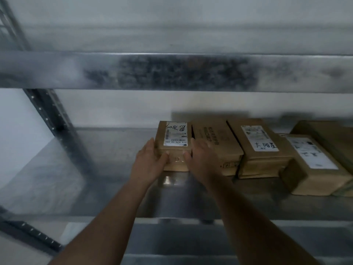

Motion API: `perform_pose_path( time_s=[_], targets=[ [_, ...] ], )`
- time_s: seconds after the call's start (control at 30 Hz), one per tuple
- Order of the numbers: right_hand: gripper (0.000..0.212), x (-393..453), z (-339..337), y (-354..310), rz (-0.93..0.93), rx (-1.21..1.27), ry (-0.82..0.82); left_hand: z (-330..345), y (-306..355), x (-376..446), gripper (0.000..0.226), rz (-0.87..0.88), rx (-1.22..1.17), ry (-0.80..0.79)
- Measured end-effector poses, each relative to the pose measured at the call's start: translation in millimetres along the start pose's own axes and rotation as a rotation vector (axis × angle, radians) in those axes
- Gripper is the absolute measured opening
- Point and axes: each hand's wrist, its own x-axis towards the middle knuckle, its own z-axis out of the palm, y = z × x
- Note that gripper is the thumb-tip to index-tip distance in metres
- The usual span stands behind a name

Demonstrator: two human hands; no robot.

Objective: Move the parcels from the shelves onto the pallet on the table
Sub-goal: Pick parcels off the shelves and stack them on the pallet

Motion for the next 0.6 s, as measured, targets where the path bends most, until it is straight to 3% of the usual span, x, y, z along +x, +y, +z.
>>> perform_pose_path(
  time_s=[0.17,0.33,0.5,0.6],
  targets=[
    [0.036,6.4,14.9,-11.9,0.053,-0.108,-0.042,-0.6,-12.2,24.2,0.037,-0.075,-0.108,-0.154],
    [0.022,-4.9,18.8,-29.5,0.079,-0.047,0.037,-11.4,-29.6,20.4,0.042,-0.111,-0.127,-0.036],
    [0.025,-21.0,32.8,-48.1,0.131,0.135,0.091,-25.8,-53.3,3.4,0.030,-0.090,-0.145,-0.004],
    [0.033,-26.8,40.8,-52.5,0.259,0.427,0.066,-30.0,-61.8,-1.0,0.018,-0.070,-0.203,-0.063]
  ],
)
